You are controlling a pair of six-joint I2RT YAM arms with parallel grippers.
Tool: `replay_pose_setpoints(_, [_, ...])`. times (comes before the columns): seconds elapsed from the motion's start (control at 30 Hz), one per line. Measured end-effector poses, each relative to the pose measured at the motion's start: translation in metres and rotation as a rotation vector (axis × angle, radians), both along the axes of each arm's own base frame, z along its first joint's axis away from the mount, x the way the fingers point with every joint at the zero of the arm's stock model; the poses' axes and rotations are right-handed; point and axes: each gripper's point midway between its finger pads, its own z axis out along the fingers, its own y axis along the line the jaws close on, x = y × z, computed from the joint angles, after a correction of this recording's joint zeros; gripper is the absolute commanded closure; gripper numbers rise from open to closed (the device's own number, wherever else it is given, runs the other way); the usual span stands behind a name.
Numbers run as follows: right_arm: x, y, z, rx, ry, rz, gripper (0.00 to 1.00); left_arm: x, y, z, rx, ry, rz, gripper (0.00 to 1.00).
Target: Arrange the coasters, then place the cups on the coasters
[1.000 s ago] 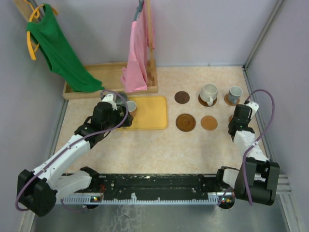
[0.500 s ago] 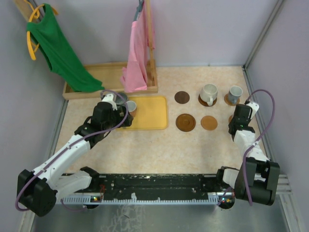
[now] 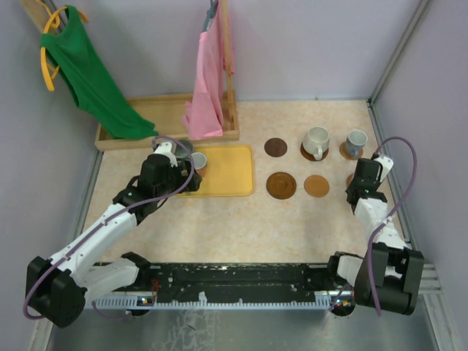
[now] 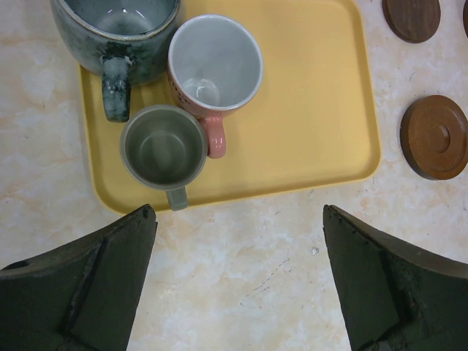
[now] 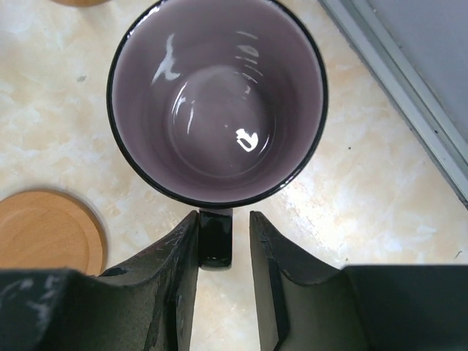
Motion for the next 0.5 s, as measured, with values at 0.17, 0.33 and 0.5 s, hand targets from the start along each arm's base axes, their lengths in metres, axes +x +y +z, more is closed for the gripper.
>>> replay_pose_setpoints(0.17, [-0.006,-0.001,0.019,-0.013,-0.048,-0.015,0.67,0.000,0.000,0.000,0.000,0.000,0.000,0.00])
replay_pose_setpoints(0.33, [-0.009,-0.004,0.041,-0.034,-0.100,-0.035,0.79,0.000,0.000,0.000,0.000,0.000,0.000,0.00])
replay_pose_setpoints(0.5, [-0.008,0.000,0.046,-0.020,-0.108,-0.021,0.89,0.000,0.000,0.000,0.000,0.000,0.001,0.00])
